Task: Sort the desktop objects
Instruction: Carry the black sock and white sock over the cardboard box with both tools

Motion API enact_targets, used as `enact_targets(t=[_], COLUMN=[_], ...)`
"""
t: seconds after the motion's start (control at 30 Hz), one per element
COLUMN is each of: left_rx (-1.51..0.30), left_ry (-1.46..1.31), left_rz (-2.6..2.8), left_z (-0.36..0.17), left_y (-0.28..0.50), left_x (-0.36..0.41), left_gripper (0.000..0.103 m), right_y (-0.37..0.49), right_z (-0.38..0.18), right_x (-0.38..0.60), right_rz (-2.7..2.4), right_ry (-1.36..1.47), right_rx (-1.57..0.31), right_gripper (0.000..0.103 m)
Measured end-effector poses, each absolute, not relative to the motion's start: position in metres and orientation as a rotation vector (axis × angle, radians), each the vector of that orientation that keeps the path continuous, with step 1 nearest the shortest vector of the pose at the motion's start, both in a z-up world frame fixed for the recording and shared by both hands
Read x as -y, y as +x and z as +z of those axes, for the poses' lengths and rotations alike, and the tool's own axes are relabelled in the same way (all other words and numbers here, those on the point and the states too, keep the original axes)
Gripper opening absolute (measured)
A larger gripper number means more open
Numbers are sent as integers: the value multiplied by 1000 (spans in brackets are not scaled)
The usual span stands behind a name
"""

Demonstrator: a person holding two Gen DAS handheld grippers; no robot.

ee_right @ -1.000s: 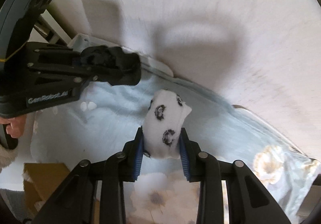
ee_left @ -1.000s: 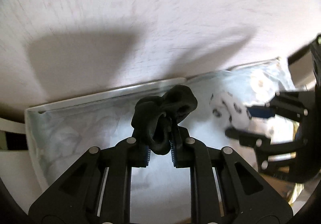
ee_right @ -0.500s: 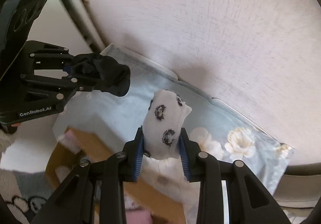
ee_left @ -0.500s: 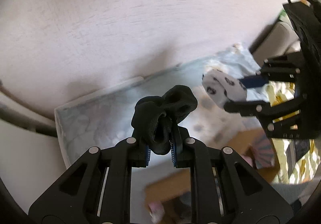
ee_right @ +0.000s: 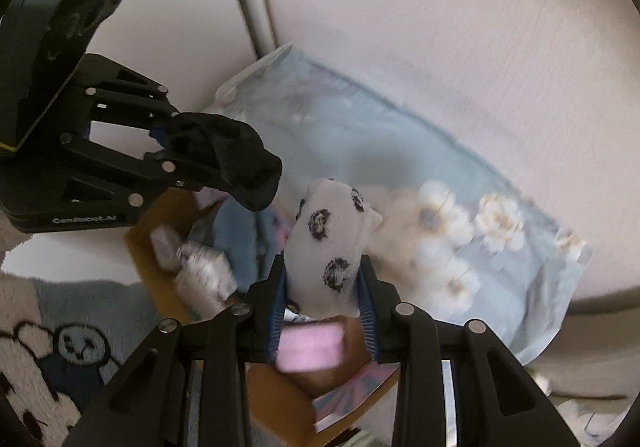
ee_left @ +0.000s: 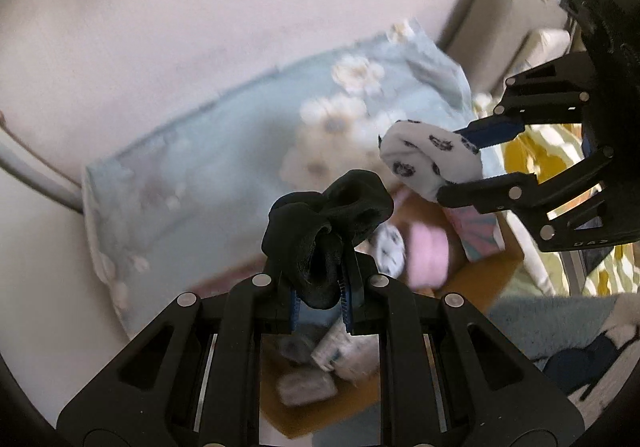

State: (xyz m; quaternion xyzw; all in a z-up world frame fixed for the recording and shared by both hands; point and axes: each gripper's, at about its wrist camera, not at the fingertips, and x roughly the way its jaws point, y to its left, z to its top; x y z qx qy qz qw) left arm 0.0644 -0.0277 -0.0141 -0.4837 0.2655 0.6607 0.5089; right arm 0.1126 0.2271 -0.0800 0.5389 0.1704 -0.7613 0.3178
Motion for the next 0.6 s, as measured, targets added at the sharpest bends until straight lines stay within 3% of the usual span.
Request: enact_targets(t=[0.27, 0.6], left_rx=[-710, -757], left_ry=[-1227, -1229], left_rz=[1523, 1516], left_z=[-62, -74], left_y=[109, 129], left_x=[34, 27], left_gripper=[14, 14], right_y=[145, 153], right_z=[-126, -136], right_x=[-241, -249], right_rz=[-1961, -1944], right_ry=[1535, 1561], right_rx=[-444, -437], right_gripper=[30, 30])
